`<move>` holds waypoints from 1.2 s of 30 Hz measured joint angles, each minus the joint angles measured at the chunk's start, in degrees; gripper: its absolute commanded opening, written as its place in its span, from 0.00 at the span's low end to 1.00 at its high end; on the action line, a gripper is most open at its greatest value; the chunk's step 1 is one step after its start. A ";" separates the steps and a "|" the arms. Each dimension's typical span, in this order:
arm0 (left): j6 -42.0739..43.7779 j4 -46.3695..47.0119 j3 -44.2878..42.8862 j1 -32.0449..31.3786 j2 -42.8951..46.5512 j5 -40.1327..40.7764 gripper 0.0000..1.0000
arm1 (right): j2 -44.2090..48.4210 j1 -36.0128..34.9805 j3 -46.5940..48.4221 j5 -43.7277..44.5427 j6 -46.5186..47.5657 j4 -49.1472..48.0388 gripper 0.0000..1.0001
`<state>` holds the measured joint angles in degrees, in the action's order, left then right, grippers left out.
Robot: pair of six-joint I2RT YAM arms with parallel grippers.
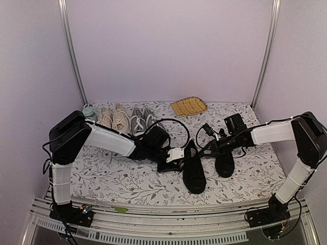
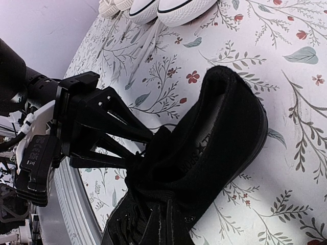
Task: Tie the shoes
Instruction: Adjust the loops with the shoelace on the shoe.
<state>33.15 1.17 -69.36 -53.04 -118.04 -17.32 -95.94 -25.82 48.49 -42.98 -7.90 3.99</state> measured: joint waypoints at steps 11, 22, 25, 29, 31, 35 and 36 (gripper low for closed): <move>2.27 -0.87 -0.02 -0.48 0.00 -1.16 0.36 | 0.00 0.00 0.00 0.00 0.15 0.76 0.01; 1.29 -2.03 -1.95 -0.59 -1.03 3.21 0.00 | 0.00 0.00 0.00 0.02 0.24 1.18 0.01; 0.20 -2.27 -1.95 -0.57 -1.03 3.67 0.00 | 0.09 0.00 0.00 0.35 0.26 1.51 0.01; -2.12 -2.23 -1.92 0.22 -0.55 3.72 0.00 | 1.20 0.00 -0.24 0.90 0.28 2.03 0.01; -3.21 -1.95 -1.81 0.87 0.02 3.61 0.00 | 1.81 0.00 -0.63 1.09 0.31 2.05 0.00; -5.01 -1.03 -1.38 2.67 1.11 3.65 0.00 | 2.54 0.00 -2.03 1.73 0.31 2.08 0.01; -5.40 -0.90 -1.33 2.99 1.14 3.69 0.00 | 2.56 0.00 -2.36 1.95 0.31 2.10 0.01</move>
<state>27.75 0.27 -70.70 -50.04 -116.90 -13.63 -93.38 -25.82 46.13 -41.04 -7.60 6.09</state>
